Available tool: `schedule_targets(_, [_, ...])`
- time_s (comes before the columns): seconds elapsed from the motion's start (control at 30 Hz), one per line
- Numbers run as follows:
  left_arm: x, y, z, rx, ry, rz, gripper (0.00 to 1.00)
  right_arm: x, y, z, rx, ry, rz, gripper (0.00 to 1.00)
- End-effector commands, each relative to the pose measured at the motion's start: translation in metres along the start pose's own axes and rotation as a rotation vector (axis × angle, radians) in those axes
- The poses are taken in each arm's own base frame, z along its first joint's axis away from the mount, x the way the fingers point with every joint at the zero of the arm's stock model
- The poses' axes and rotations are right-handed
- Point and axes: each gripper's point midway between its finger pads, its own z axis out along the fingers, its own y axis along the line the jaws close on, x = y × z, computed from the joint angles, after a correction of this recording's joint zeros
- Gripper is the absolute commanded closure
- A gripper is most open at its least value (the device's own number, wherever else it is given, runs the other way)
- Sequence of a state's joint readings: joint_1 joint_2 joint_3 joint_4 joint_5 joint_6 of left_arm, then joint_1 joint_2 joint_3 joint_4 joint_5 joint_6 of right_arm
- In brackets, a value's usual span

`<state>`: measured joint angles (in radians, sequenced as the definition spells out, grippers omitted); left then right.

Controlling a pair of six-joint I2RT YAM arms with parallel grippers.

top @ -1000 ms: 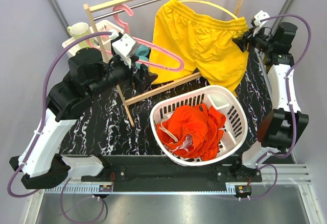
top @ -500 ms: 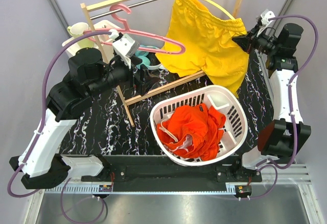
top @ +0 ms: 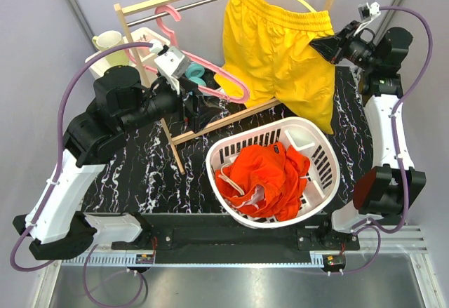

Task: Remove the shorts from the hanger

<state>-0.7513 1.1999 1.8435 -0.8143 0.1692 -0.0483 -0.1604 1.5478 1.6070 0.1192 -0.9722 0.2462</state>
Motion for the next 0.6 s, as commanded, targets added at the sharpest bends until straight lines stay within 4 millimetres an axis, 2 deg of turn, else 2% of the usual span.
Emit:
schedule_targets(0.0, [-0.023, -0.007, -0.002, 0.032, -0.074, -0.016, 0.01, -0.06, 0.037, 0.008, -0.023, -0.125, -0.029, 1.0])
schedule_targets(0.2, [-0.031, -0.013, 0.001, 0.062, -0.086, -0.05, 0.01, -0.046, 0.044, 0.027, 0.02, -0.095, 0.158, 1.0])
schedule_targets(0.3, [-0.038, -0.017, 0.004, 0.078, -0.102, -0.09, 0.01, -0.025, 0.045, 0.035, 0.05, -0.045, 0.252, 1.0])
schedule_targets(0.33, [-0.042, -0.018, 0.007, 0.087, -0.115, -0.097, 0.01, -0.015, 0.054, 0.04, 0.04, -0.031, 0.28, 1.0])
schedule_targets(0.37, [-0.044, -0.022, 0.008, 0.106, -0.121, -0.104, 0.01, -0.004, 0.054, 0.04, 0.053, -0.004, 0.314, 1.0])
schedule_targets(0.43, [-0.051, -0.029, 0.012, 0.143, -0.143, -0.117, 0.01, 0.013, 0.054, 0.039, 0.087, 0.016, 0.334, 1.0])
schedule_targets(0.5, [-0.058, -0.034, 0.015, 0.162, -0.16, -0.139, 0.01, 0.02, 0.059, 0.035, 0.1, 0.028, 0.331, 1.0])
schedule_targets(0.53, [-0.061, -0.035, 0.022, 0.168, -0.164, -0.149, 0.01, 0.029, 0.053, 0.034, 0.137, 0.042, 0.317, 1.0])
schedule_targets(0.57, [-0.063, -0.037, 0.026, 0.174, -0.167, -0.163, 0.02, 0.034, 0.059, 0.036, 0.137, 0.061, 0.308, 1.0])
